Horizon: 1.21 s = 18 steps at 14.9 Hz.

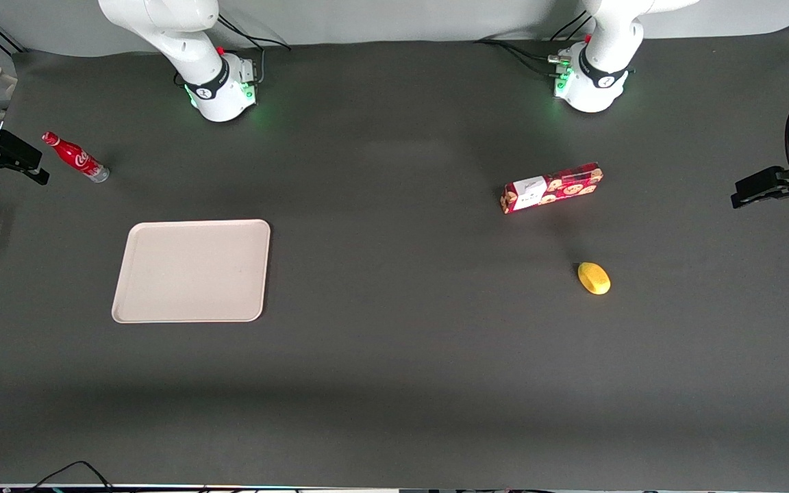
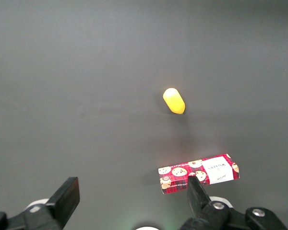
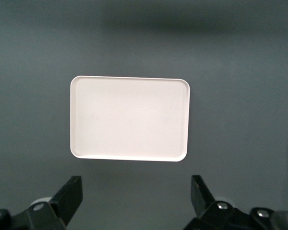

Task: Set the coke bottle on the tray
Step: 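Move the open right gripper over the red Coca-Cola bottle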

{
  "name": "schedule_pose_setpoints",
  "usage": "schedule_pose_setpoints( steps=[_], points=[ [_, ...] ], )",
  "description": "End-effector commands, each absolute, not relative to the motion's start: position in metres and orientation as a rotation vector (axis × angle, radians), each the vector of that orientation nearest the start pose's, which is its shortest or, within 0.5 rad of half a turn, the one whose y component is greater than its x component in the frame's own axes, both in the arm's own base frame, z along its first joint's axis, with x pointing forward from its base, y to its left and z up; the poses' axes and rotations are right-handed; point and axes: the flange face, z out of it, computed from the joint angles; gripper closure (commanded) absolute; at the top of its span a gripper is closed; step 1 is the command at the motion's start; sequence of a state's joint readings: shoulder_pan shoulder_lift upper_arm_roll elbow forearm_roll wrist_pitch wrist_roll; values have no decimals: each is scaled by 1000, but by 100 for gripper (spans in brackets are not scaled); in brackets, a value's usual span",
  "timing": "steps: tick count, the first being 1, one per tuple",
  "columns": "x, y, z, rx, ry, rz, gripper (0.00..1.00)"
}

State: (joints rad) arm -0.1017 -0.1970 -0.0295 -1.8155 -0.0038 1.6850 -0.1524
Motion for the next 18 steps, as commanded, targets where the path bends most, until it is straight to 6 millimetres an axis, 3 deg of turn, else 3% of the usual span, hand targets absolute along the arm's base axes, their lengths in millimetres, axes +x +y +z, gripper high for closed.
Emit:
schedule_pose_setpoints(
  steps=[1,6,7,11,18],
  points=[
    [501,-65,626,-3122,2,-91,0],
    [503,-72,617,-3127,23,-61,0],
    [501,-79,606,-3124,27,-24,0],
    [467,-137,552,-3174,-6,183,0],
    [369,-260,480,-3165,-29,155,0]
  ],
)
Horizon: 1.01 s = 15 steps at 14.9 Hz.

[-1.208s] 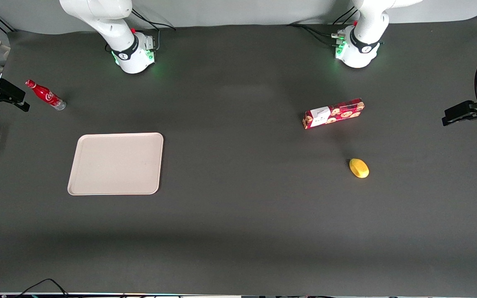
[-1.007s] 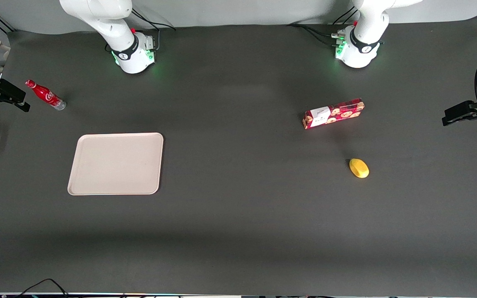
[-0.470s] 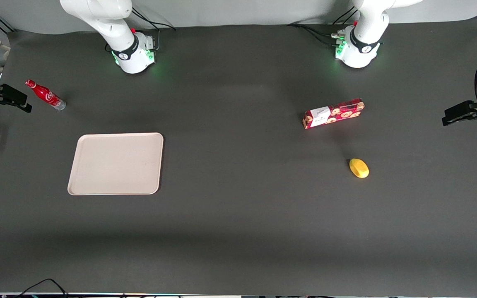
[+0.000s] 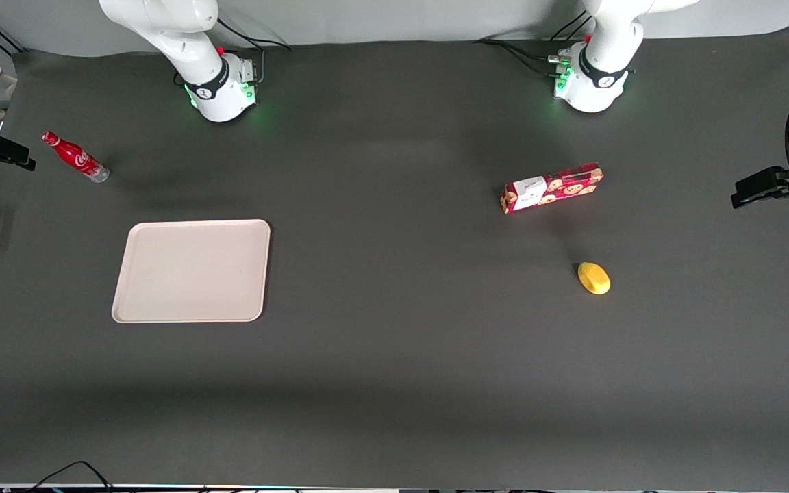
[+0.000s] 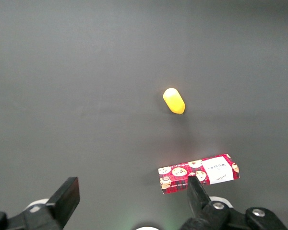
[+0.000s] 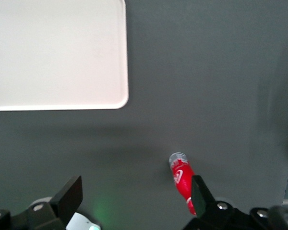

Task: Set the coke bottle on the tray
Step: 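Move the open right gripper over the red Coca-Cola bottle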

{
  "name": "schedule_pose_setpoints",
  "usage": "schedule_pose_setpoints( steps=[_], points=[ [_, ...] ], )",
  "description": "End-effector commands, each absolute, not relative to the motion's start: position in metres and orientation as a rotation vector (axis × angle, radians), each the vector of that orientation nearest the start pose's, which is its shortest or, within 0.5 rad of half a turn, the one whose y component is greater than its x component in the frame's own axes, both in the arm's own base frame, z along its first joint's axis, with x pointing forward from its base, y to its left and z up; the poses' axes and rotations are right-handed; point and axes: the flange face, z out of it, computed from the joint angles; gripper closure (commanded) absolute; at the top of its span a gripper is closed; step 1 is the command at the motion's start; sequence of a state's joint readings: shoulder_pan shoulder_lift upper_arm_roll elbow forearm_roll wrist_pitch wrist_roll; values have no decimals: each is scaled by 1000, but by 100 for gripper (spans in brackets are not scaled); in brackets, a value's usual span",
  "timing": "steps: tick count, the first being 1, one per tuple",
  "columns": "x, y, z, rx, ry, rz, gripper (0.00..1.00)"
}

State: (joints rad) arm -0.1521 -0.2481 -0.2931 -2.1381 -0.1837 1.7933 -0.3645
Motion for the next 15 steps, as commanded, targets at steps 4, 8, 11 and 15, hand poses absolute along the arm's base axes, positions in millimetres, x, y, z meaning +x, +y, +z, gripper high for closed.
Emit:
schedule_pose_setpoints(
  steps=[4,8,11,15],
  points=[
    [313,-317,431,-3128,-37,114,0],
    [274,-327,377,-3153,-13,84,0],
    [262,-325,355,-3190,-31,75,0],
    [255,-322,340,-3187,-17,54,0]
  ],
)
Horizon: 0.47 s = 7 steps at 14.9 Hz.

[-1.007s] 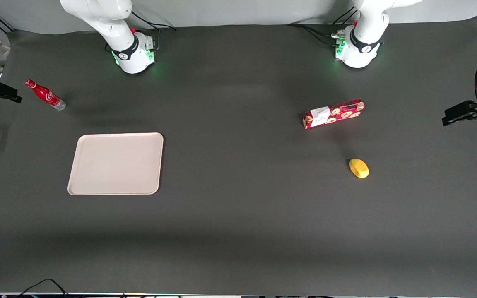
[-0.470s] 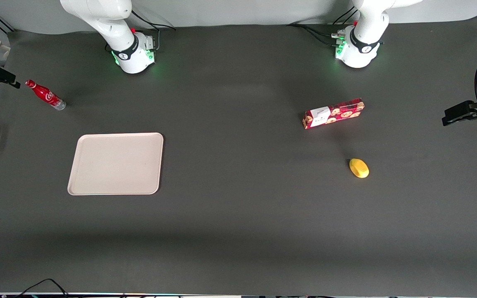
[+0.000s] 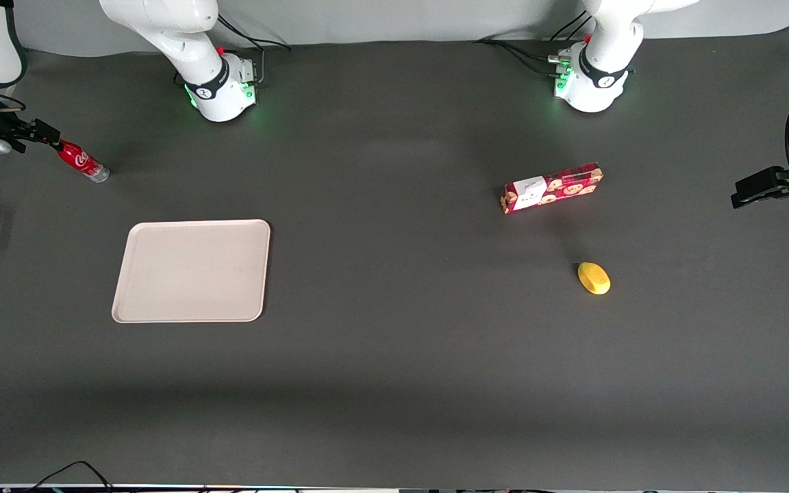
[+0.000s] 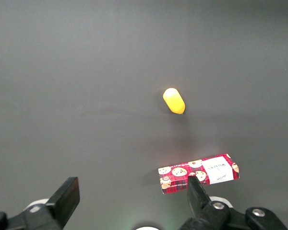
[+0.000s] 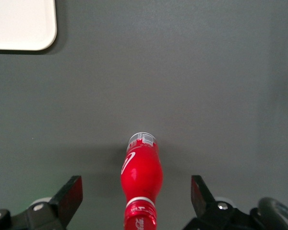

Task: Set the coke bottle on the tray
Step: 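Lower the right gripper and close it around the bottle's neck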

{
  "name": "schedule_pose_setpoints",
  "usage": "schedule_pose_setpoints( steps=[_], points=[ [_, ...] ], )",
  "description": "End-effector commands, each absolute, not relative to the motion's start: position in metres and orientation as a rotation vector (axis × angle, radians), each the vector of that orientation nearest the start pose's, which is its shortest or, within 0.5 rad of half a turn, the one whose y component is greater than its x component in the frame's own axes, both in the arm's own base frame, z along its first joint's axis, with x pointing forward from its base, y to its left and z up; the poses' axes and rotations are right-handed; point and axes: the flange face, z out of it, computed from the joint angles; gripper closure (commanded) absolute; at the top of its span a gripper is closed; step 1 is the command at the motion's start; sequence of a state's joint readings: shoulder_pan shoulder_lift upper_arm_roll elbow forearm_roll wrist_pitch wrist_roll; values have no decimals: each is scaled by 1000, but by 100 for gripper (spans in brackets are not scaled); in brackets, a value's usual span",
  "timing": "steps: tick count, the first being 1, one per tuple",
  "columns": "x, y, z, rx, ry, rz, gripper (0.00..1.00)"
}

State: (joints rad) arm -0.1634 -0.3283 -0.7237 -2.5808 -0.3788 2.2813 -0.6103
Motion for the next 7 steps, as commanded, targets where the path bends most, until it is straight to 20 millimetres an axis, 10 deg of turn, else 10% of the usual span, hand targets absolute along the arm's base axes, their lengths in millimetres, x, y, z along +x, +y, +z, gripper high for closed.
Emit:
schedule_pose_setpoints(
  steps=[1,7],
  points=[
    [253,-322,338,-3185,-13,58,0],
    [232,-331,325,-3192,-14,118,0]
  ],
)
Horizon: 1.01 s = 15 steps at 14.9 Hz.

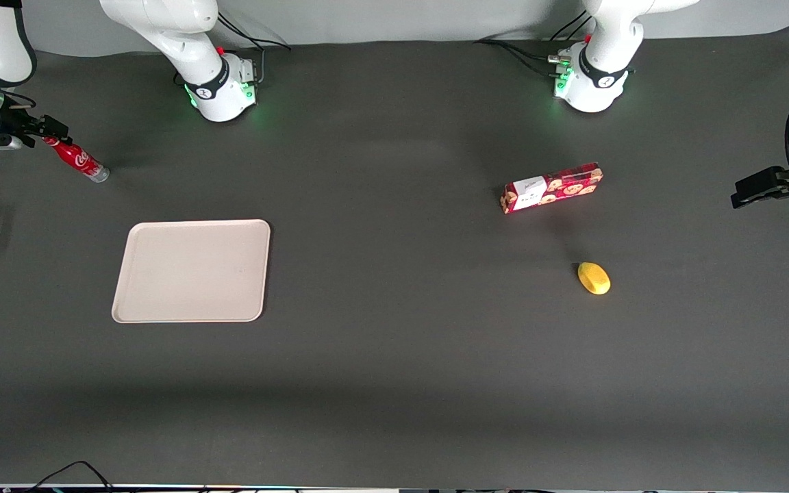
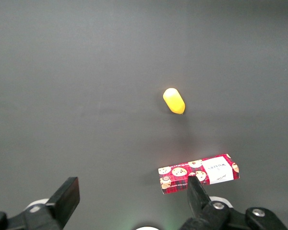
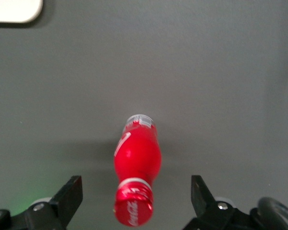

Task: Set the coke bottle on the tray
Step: 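Lower the right gripper and close it around the bottle's neck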

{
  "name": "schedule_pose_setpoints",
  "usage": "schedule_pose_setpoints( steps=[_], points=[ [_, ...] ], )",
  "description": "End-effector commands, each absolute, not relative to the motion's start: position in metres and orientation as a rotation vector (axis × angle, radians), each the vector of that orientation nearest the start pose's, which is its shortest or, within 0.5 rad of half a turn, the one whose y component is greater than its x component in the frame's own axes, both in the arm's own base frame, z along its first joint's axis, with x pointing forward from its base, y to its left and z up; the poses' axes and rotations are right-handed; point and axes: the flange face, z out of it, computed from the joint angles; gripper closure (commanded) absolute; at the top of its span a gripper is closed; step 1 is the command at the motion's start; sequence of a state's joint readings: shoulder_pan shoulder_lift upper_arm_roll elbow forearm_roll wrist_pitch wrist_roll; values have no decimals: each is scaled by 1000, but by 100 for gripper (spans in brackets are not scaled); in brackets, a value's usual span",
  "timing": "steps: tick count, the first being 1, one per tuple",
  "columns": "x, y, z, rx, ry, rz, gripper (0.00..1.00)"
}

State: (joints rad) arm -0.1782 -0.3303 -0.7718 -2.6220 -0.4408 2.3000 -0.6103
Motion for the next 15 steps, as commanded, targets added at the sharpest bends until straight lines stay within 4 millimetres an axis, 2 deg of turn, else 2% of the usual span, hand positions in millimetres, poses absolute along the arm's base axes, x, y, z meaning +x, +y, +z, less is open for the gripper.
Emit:
schedule_pose_setpoints(
  steps=[1,3,6,8,13,15],
  points=[
    [232,-330,324,-3190,-12,122,0],
    [229,-333,323,-3190,3,114,2],
    [233,-333,321,-3201,-9,104,19],
    [233,-334,320,-3205,-8,101,26],
    [234,-329,311,-3205,-5,97,34],
    [234,-328,309,-3206,-8,99,40]
  ],
)
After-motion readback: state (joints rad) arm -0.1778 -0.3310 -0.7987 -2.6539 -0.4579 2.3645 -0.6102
